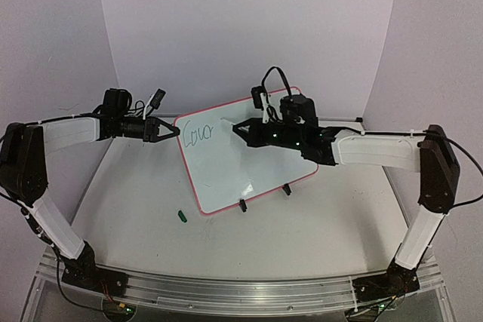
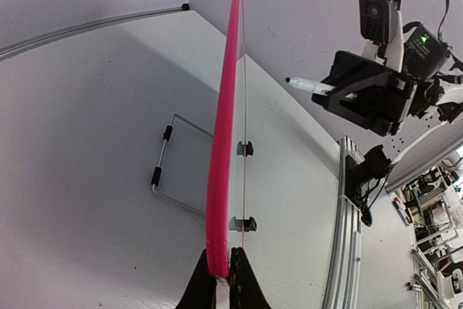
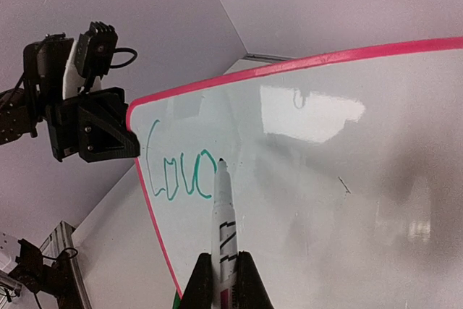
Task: Write a sentence on the whiteboard
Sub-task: Write on the whiteboard with the whiteboard.
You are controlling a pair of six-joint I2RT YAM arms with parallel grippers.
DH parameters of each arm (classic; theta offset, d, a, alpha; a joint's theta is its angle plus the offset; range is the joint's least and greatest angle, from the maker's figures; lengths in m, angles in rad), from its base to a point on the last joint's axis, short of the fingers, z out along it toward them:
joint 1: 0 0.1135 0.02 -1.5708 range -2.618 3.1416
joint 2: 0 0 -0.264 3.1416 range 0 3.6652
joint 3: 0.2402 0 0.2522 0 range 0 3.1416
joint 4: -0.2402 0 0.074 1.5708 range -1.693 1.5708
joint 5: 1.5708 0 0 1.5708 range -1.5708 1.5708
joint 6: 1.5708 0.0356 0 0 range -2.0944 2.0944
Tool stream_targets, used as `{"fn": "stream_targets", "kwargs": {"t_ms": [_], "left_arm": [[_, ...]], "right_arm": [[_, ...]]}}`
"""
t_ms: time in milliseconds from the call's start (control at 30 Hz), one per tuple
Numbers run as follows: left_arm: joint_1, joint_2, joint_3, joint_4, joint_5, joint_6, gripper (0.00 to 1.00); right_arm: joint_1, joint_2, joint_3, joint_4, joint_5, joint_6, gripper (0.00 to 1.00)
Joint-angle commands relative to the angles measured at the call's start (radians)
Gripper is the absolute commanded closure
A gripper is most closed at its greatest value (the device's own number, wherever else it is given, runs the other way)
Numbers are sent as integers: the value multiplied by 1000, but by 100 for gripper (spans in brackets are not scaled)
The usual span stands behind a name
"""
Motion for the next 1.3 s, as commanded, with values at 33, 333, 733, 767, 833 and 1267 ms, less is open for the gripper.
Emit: {"fn": "stream_targets", "kwargs": {"t_ms": [33,333,733,767,833,1267], "left_arm": [[-22,-31,14,-23,-13,75,100],[-25,-25,19,-32,-19,75,100],[-29,-15,24,-43,-24,80,100],[-29,-16,24,-44,-24,80,100],[-29,-16,23,-45,-24,81,100],[-30,-12,27,-49,-27,86,100]], "right_arm": [[-18,-85,-35,20,2,-7,100],[-43,-54,-31,25,-97,-11,100],[-43,29,32,8,-81,-4,100],[-43,37,39,4,-86,-5,100],[-43,50,48,1,-93,-5,100],[-43,107,111,-28,-99,-11,100]]}}
